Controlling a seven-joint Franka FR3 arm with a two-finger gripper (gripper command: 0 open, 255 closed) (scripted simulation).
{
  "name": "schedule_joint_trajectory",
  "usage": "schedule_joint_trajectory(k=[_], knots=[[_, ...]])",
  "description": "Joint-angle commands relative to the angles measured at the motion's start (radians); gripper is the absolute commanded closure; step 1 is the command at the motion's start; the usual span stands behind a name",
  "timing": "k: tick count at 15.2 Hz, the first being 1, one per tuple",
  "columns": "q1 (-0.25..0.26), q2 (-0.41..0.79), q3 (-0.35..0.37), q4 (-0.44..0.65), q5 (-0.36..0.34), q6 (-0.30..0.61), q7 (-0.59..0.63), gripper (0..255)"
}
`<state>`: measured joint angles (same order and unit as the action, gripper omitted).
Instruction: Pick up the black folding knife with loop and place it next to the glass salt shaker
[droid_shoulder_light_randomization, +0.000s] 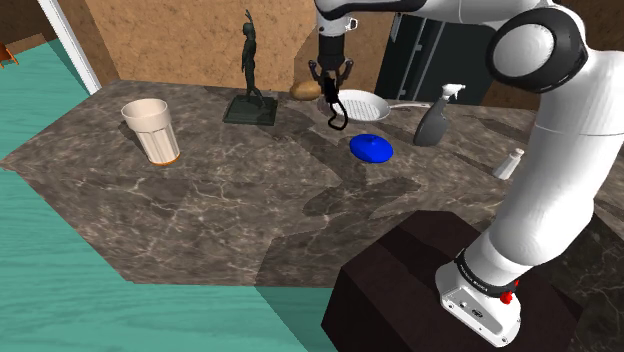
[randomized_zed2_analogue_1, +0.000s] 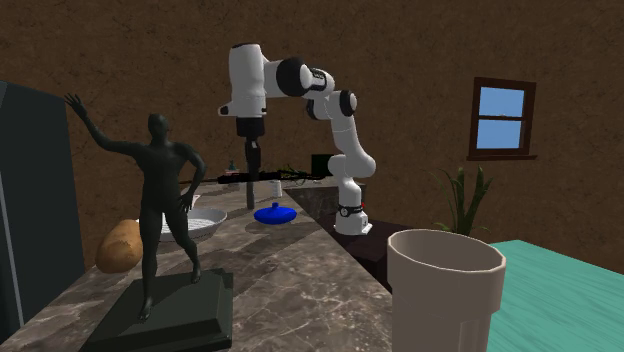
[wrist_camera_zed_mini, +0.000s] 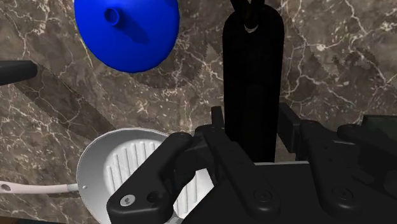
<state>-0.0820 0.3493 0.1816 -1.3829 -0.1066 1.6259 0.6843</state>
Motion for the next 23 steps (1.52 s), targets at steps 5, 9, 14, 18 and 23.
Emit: schedule_joint_trajectory(k=[5,9,14,18,23], knots=[[-0.088,-0.147,-0.038,-0.204,0.021,0.067,-0.118,255],[-0.14,-0.222,-0.073,-0.304,0.028,0.098,-0.203,255],[-0.202,-0.293,-0.123,-0.396,0.029,0.127,-0.312,255],[-0.249,-0.333,-0.167,-0.447,0.024,0.145,-0.401,255],[-0.308,-0.362,-0.225,-0.483,0.016,0.162,-0.515,255]])
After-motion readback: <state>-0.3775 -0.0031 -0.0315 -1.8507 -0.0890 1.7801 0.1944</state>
